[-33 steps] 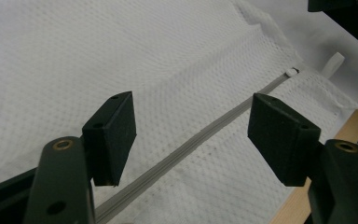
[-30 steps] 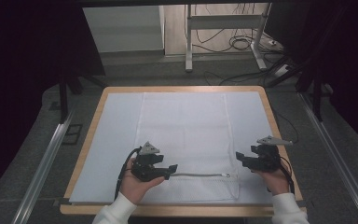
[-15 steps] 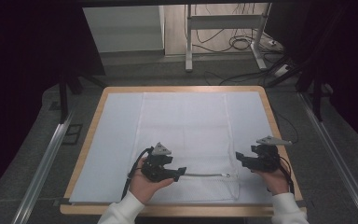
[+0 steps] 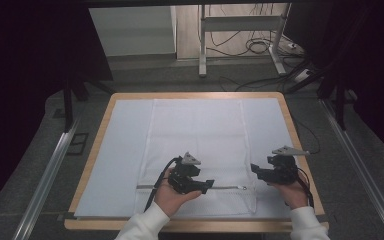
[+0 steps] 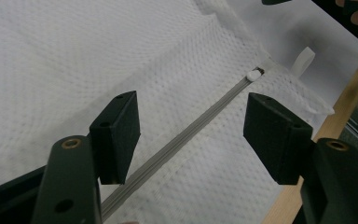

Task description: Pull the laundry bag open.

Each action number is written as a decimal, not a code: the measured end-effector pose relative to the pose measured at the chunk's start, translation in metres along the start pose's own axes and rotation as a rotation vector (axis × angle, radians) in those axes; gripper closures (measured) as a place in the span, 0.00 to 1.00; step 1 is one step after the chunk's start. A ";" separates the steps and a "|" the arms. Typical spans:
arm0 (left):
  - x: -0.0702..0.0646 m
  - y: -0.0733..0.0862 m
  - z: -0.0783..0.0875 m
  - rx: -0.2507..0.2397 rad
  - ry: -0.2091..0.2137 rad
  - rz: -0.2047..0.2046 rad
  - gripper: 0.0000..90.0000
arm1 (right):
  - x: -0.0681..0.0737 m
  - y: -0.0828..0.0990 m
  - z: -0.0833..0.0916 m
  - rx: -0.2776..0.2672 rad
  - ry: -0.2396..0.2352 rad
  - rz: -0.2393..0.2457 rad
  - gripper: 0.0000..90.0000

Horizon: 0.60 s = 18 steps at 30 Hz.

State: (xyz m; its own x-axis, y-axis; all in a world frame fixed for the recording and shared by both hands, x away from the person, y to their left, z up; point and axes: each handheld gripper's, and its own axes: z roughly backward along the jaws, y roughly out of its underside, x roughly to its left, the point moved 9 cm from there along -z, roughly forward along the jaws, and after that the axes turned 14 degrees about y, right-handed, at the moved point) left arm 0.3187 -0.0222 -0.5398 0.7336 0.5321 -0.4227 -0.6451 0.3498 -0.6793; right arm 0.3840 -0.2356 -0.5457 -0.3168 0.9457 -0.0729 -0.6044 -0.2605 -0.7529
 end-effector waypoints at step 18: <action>-0.014 -0.009 -0.037 0.028 0.036 -0.001 0.42 | 0.000 0.001 -0.003 0.006 0.008 -0.003 0.28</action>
State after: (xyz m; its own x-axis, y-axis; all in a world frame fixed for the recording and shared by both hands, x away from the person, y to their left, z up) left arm 0.3226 -0.0616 -0.5498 0.7413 0.5034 -0.4439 -0.6496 0.3719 -0.6631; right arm 0.3855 -0.2358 -0.5480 -0.3094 0.9479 -0.0758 -0.6098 -0.2590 -0.7490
